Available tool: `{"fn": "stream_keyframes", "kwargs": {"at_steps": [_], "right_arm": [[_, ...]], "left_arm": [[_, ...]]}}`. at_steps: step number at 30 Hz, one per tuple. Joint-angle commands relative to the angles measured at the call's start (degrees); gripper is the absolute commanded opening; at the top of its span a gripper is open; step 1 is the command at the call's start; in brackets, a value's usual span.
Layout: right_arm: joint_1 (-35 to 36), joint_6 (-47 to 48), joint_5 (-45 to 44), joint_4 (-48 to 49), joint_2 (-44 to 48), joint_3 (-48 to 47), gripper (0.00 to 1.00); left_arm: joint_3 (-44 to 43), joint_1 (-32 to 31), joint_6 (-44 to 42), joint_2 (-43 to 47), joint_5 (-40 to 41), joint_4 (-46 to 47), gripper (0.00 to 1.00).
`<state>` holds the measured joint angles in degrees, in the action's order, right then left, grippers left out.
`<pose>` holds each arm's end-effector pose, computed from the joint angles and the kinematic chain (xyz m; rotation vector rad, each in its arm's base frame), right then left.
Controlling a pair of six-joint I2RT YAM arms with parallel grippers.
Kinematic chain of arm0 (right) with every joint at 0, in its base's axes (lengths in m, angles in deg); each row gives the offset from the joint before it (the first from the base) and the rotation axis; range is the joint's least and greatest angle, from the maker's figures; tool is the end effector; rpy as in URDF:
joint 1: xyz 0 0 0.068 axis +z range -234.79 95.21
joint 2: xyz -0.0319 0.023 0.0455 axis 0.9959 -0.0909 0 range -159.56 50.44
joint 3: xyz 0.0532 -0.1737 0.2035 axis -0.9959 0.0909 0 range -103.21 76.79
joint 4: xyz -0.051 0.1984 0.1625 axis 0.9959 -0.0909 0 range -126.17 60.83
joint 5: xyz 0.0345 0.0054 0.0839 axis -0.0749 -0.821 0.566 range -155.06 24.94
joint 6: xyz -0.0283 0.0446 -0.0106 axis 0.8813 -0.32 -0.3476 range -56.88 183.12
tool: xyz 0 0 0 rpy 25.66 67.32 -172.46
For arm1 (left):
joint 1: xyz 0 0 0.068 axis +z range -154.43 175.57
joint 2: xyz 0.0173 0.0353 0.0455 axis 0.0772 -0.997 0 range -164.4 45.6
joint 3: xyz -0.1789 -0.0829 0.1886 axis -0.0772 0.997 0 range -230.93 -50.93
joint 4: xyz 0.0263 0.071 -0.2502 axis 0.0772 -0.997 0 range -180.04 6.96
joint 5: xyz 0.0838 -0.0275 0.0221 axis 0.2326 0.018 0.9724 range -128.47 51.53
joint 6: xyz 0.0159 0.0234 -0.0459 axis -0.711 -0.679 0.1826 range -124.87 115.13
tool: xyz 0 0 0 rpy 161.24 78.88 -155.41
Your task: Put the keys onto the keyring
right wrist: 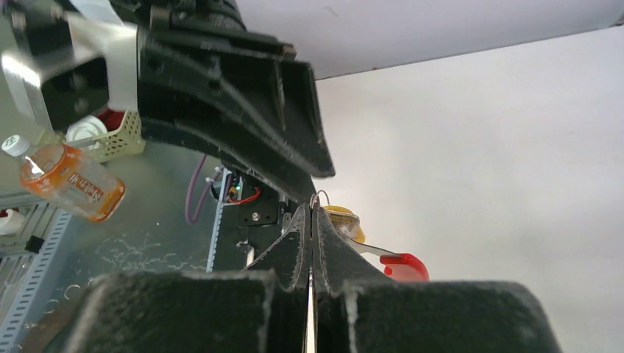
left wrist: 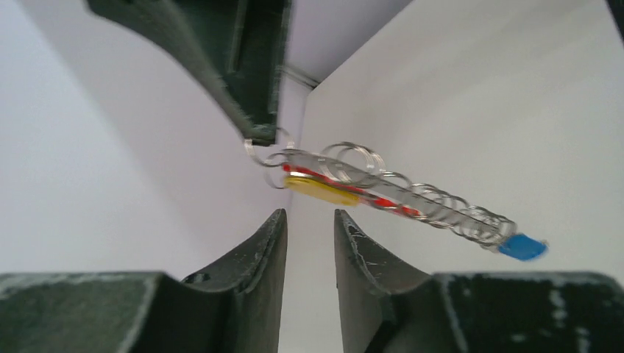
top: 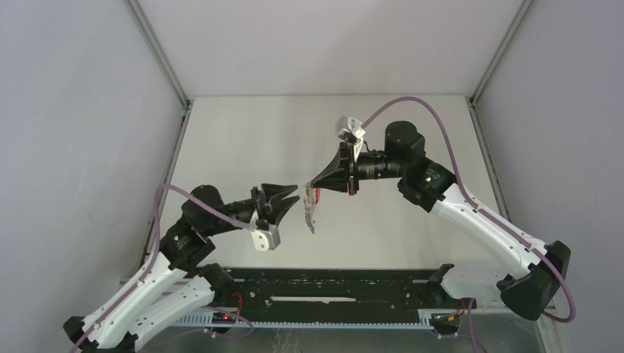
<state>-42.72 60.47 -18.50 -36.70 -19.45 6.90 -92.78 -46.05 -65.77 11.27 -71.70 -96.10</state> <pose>0.1844 0.2013 0.4084 -1.1839 1.3926 1.2508 0.0918 -0.1078 0.3438 1.5181 0.6628 -0.2274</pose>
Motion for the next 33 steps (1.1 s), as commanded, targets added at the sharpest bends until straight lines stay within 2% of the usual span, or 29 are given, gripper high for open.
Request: {"fn": "stream_keyframes", "kwargs": {"at_steps": [1, 4, 7, 10, 13, 19, 33], "right_arm": [[-0.3, -0.1, 4.6, 9.6, 3.2, 2.6, 0.00], [-0.4, 0.2, 5.5, 12.6, 4.0, 4.3, 0.00], [-0.4, 0.1, 6.2, 16.3, 4.5, 6.0, 0.00], [-0.4, 0.1, 6.1, 17.3, 4.5, 6.5, 0.00], [-0.4, -0.1, 6.4, 17.4, 4.4, 6.5, 0.00], [-0.3, -1.2, 8.0, 20.2, 4.5, 7.6, 0.00], [-0.1, 0.7, 9.3, 18.6, 4.1, 7.6, 0.00]], "left_arm": [[-5.4, -0.4, 20.5, -0.2, 3.5, 9.5, 0.39], [-9.7, 0.1, 30.0, -2.3, 0.3, 7.5, 0.41], [-13.7, 1.6, 34.5, -6.0, -6.1, 2.2, 0.38], [-16.6, 3.7, 35.6, -8.6, -13.9, -3.1, 0.35], [-17.9, 4.2, 35.5, -9.7, -16.2, -6.3, 0.33], [-18.3, 4.5, 34.8, -10.7, -14.1, -7.4, 0.34], [-18.0, 4.7, 37.4, -9.6, -10.6, -3.5, 0.30]]}}
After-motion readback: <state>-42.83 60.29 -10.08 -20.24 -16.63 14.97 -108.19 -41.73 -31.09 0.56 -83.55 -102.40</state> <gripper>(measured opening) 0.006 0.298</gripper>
